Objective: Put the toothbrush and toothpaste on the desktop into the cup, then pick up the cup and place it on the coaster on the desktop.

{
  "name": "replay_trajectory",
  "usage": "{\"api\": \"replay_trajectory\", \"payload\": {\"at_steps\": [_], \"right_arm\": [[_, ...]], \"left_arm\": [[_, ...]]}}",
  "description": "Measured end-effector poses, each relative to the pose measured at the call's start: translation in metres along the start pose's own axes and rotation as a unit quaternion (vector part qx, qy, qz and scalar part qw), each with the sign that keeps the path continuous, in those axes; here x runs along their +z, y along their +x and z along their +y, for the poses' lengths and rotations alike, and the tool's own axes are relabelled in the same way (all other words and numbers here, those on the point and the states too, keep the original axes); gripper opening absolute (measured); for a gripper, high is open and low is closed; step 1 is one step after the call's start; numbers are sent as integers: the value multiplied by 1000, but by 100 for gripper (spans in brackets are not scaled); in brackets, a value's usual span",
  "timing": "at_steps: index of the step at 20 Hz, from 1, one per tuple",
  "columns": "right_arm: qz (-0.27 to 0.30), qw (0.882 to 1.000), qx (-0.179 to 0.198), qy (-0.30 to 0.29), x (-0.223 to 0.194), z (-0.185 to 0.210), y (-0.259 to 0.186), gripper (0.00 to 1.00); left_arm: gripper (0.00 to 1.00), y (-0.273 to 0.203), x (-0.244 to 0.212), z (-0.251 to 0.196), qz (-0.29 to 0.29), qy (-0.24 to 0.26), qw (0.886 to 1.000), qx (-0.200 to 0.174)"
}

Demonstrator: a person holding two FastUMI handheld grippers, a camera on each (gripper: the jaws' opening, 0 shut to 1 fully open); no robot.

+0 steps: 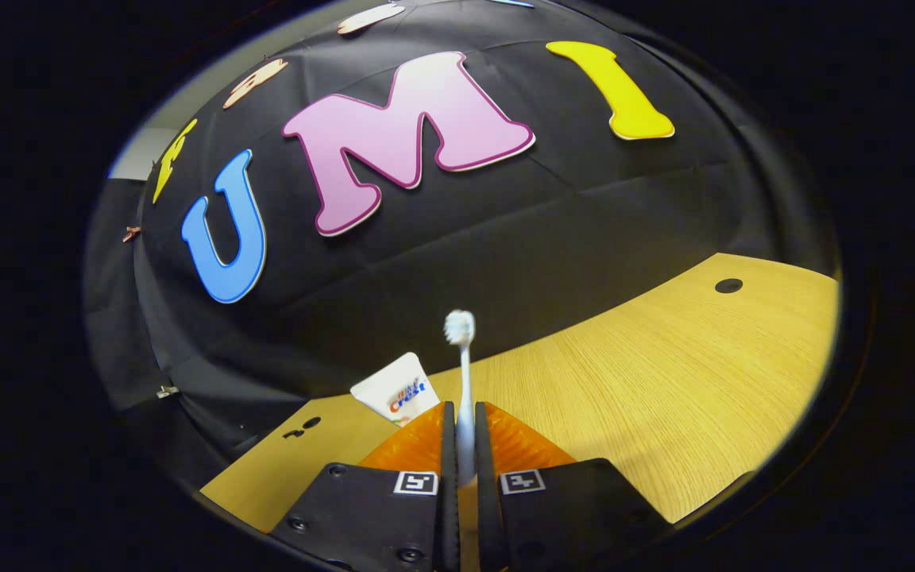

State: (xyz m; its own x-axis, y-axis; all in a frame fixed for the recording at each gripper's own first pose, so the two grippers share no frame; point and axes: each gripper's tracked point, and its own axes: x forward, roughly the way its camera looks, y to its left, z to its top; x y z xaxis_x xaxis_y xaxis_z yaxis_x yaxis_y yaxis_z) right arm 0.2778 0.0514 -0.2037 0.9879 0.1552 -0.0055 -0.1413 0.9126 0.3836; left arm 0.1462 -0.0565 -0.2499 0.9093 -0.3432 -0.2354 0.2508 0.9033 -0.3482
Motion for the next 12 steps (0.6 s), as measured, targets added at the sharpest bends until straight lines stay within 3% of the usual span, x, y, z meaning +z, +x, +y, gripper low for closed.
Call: {"api": "replay_trajectory", "payload": {"at_steps": [5,12], "right_arm": [[21,1000,9,-10,1,-5,-16,19],[95,994,22,-39,2,-27,-51,19]], "left_arm": [[73,-2,-5,6,2,-8,1000,10],[73,-5,-9,15,1,-7,1000,27]]}}
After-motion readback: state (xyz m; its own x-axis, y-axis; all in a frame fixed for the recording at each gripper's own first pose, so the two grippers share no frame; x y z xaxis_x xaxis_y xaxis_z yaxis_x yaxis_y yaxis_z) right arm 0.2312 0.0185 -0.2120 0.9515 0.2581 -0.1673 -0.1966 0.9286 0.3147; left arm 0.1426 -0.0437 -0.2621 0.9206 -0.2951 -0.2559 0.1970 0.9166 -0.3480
